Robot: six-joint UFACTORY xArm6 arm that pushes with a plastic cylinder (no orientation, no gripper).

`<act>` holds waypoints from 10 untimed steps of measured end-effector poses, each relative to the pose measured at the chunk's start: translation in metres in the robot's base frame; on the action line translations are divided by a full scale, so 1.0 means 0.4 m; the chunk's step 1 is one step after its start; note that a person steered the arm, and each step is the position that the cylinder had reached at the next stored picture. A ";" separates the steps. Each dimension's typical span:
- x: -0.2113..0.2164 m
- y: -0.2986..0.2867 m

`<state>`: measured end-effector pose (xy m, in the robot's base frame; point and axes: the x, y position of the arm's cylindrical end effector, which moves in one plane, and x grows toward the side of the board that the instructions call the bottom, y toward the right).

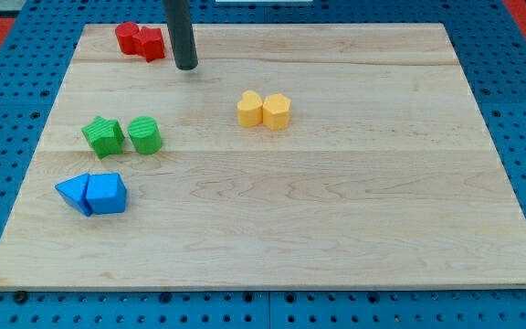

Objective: Point at the blue triangle

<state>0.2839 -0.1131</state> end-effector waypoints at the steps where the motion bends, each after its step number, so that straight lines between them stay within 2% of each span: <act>1: 0.000 -0.002; 3: 0.043 -0.037; 4: 0.133 -0.091; 5: 0.179 -0.223; 7: 0.316 -0.387; 8: 0.429 -0.402; 9: 0.548 -0.355; 10: 0.598 -0.257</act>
